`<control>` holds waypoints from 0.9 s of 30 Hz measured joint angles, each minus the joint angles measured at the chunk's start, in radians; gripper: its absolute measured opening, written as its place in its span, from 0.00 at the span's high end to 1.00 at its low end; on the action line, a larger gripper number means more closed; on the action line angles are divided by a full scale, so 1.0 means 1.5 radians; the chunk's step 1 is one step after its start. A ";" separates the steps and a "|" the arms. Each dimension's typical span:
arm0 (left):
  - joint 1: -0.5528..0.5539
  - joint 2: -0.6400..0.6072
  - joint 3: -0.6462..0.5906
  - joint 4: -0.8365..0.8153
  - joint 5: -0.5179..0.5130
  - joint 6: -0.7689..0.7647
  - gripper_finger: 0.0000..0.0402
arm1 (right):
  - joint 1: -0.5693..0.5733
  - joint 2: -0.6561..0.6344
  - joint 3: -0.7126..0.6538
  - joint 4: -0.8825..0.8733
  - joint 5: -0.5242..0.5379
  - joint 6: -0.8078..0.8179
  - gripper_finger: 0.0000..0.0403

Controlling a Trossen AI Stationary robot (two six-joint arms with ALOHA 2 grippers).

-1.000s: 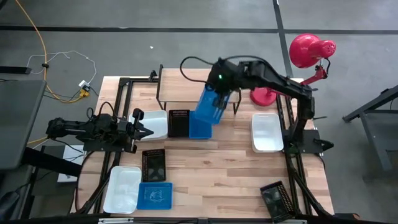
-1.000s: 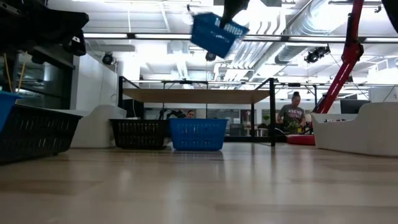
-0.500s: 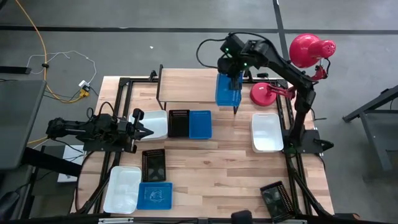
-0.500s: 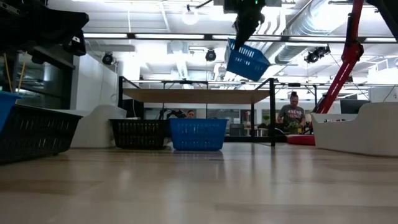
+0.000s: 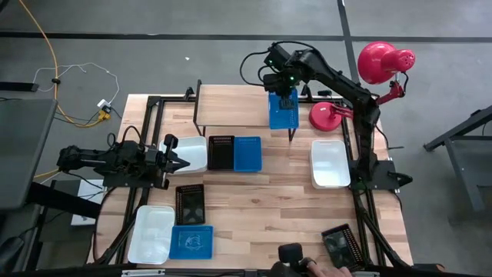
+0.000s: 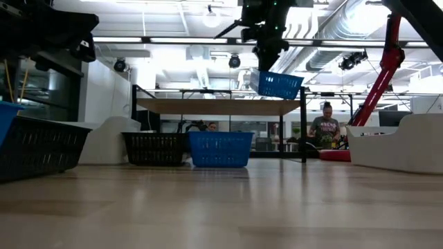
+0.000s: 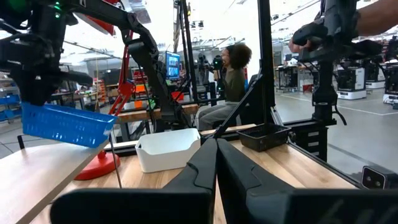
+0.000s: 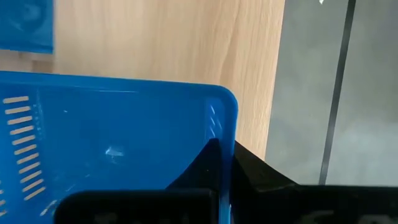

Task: Stack baskets on shelf by color
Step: Put the middle right blue bin on the shelf, then stack the top blue bin on top of the blue bin on the shelf

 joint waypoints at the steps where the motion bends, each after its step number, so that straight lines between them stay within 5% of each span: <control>1: 0.000 0.000 0.000 0.000 0.000 0.000 1.00 | 0.000 0.003 0.000 0.001 0.004 0.002 1.00; 13: 0.000 0.000 0.000 0.000 0.000 0.000 1.00 | 0.000 0.015 0.000 0.003 0.009 0.020 0.97; 27: 0.000 0.000 0.000 0.000 0.000 0.000 1.00 | 0.001 0.015 0.007 0.038 0.047 0.018 0.56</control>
